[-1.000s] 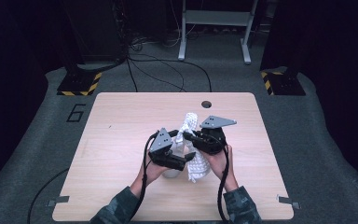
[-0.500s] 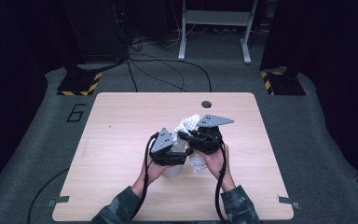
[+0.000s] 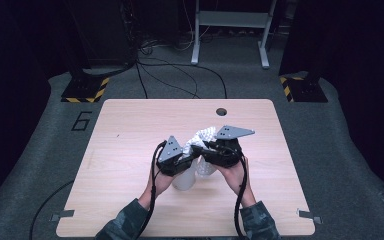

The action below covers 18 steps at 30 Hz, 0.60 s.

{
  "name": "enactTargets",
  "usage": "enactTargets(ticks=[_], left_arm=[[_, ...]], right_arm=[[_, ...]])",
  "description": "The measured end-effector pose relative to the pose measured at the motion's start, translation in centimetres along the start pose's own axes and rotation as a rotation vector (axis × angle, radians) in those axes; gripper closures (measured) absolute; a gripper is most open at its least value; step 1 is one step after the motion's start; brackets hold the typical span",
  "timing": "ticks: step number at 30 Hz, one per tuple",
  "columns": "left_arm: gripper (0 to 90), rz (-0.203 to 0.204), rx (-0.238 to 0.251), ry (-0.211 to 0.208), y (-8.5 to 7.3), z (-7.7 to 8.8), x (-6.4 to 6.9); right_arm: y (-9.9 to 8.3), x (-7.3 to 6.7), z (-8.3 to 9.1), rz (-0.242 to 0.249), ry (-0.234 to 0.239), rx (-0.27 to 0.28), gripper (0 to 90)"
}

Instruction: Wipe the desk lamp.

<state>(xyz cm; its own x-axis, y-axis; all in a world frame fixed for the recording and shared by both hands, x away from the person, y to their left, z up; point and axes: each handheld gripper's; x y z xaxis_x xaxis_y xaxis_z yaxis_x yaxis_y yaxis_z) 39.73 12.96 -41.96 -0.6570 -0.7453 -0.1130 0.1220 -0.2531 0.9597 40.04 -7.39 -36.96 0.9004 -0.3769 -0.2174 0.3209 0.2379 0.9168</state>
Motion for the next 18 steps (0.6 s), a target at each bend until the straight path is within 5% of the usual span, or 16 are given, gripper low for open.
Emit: enactTargets(ticks=[4,10,18], left_arm=[[77.0,0.019,0.002,0.018,0.1,0.4,-0.4],[77.5,0.025,0.016,0.046,0.5,1.2,-1.6],[77.6,0.032,0.042,0.090,1.8,2.9,-3.2]], right_arm=[[-0.6,-0.1,0.6,0.015,0.001,0.021,46.9],[-2.0,0.4,1.3,-0.027,-0.023,0.031,23.2],[-3.7,1.1,2.2,-0.088,-0.045,0.072,14.3]])
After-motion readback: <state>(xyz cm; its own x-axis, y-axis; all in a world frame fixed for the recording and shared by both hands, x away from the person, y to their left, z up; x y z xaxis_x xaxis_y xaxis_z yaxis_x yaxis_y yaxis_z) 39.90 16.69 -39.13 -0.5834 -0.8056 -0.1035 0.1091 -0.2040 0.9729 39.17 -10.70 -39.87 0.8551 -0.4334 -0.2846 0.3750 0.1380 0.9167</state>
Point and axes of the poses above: each handheld gripper's, and its own axes: z roughly backward along the jaws, y roughly out of its top, x roughly to its right, and after that the axes turned 13 degrees about y, right-handed
